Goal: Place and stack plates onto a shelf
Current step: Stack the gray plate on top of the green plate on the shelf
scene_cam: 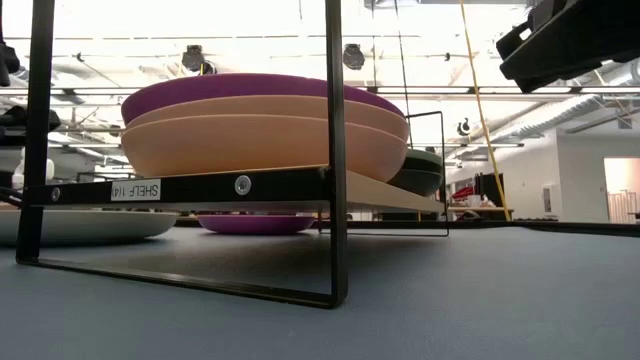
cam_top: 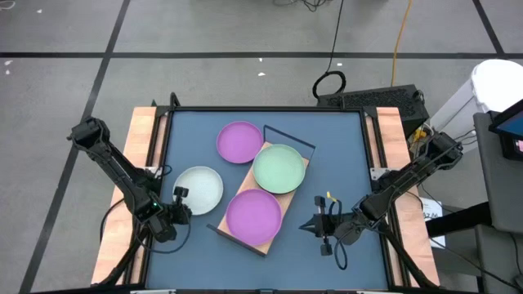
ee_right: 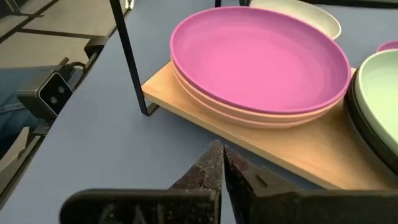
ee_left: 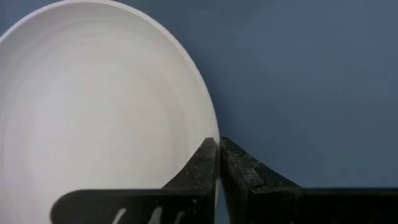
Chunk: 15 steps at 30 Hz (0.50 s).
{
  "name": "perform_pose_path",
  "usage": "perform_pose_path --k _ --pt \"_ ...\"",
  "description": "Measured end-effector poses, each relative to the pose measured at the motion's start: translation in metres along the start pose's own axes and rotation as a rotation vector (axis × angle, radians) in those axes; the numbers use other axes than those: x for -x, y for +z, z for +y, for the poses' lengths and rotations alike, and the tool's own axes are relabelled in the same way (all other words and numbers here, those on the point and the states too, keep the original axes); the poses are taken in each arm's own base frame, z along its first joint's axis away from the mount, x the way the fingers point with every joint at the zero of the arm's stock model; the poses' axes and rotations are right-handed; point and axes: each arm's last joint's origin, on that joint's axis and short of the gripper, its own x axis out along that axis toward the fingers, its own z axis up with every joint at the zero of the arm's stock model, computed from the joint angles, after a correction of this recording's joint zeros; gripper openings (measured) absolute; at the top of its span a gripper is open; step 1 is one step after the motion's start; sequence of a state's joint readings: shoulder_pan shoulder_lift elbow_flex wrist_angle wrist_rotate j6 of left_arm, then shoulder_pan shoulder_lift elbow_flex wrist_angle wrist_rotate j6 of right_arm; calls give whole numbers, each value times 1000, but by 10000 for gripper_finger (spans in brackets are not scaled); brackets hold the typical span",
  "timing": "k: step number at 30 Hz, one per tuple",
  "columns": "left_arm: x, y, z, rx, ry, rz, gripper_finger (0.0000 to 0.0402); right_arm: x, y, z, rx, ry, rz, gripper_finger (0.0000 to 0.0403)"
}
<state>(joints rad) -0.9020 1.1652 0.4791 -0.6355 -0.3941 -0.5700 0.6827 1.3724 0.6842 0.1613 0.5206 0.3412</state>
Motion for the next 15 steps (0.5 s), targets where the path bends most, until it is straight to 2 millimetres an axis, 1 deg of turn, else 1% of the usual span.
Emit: perform_pose_path --k 4,7,12,15 --pt "1 0 1 -43 22 0 10 0 2 0 11 4 -16 0" --pt "8 4 3 -65 78 4 9 0 5 1 -4 10 -41 0" --pt "28 22 6 -99 187 -43 9 7 12 -1 -23 20 -78 0" --pt "38 33 8 -76 201 -55 8 14 25 -3 -46 6 -128 0"
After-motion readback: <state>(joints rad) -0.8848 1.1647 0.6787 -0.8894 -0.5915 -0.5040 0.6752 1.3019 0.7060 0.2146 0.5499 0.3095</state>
